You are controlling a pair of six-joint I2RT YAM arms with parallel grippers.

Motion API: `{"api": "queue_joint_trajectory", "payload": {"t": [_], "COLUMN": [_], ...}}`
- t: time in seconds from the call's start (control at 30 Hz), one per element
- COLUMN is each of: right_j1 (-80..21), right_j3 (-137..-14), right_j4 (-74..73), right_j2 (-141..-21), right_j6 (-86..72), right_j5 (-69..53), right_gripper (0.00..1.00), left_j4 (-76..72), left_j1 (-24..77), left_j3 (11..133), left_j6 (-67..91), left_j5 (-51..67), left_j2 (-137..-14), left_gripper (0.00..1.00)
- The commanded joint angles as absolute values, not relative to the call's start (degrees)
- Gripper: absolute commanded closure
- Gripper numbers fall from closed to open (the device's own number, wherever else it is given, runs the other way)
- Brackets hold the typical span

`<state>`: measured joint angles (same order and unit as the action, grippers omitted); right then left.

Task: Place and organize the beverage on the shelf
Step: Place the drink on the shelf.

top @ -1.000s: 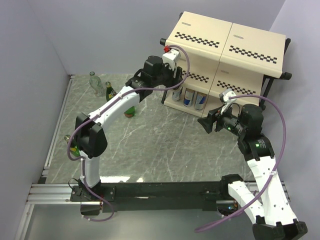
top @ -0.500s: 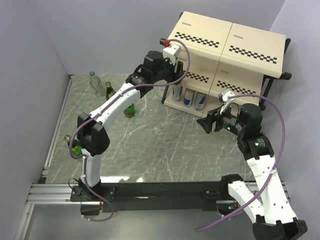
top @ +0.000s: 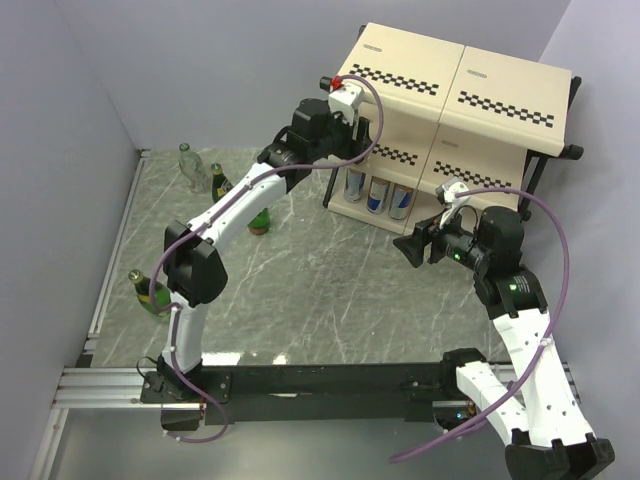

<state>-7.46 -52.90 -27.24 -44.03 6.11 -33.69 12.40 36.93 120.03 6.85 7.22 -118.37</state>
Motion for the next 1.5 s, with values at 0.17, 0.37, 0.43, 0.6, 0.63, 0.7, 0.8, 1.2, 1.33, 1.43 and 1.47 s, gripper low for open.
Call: {"api": "queue_joint_trajectory", "payload": {"t": [0.17, 0.37, 0.43, 0.6, 0.63, 0.7, 0.8, 1.2, 1.33, 1.43, 1.47], "right_j1": [-7.12, -7.21, -7.12, -7.12, -7.12, -7.12, -7.12, -7.21, -7.12, -7.03, -7.12], "right_j3": [-52.82, -52.82, -52.82, -52.74, -52.82, -52.82, -52.82, -52.82, -52.82, -52.82, -52.82], "right_j4": [-26.89, -26.81, -26.89, -26.98, -26.98, -26.90, -26.98, -26.81, -26.81, -26.81, -26.89], "right_j2": [-44.03, -44.12, -44.21, -44.30, -44.30, -44.30, -44.30, -44.38, -44.30, -44.30, -44.30], "right_j6": [6.86, 6.86, 6.86, 6.86, 6.86, 6.86, 6.86, 6.86, 6.86, 6.86, 6.86], "right_j5": [-34.01, -34.19, -34.19, -34.10, -34.10, -34.01, -34.01, -33.93, -33.75, -33.66, -33.66], "right_gripper": [0.25, 0.25, 0.25, 0.25, 0.25, 0.25, 0.25, 0.25, 0.25, 0.25, 0.25], "left_j4": [0.44, -1.58, -2.02, -2.02, -1.85, -1.76, -1.67, -1.85, -1.85, -2.11, -2.20], "left_j1": [36.83, 36.83, 36.83, 36.83, 36.83, 36.83, 36.83, 36.83, 36.83, 36.83, 36.83], "left_j3": [125.24, 125.95, 125.95, 126.65, 126.82, 127.00, 126.65, 126.21, 126.21, 126.04, 126.04], "left_j6": [6.50, 6.33, 6.42, 6.42, 6.33, 6.33, 6.24, 6.59, 6.77, 6.94, 7.12], "left_j5": [4.83, 4.04, 3.69, 3.87, 3.87, 4.04, 3.96, 3.60, 3.25, 3.25, 3.08], "left_j2": [-117.33, -118.65, -119.00, -119.97, -120.06, -120.32, -120.41, -120.76, -120.94, -121.03, -121.11], "left_gripper": [1.00, 1.00, 1.00, 0.99, 0.99, 0.99, 0.98, 0.81, 0.72, 0.68, 0.66]}}
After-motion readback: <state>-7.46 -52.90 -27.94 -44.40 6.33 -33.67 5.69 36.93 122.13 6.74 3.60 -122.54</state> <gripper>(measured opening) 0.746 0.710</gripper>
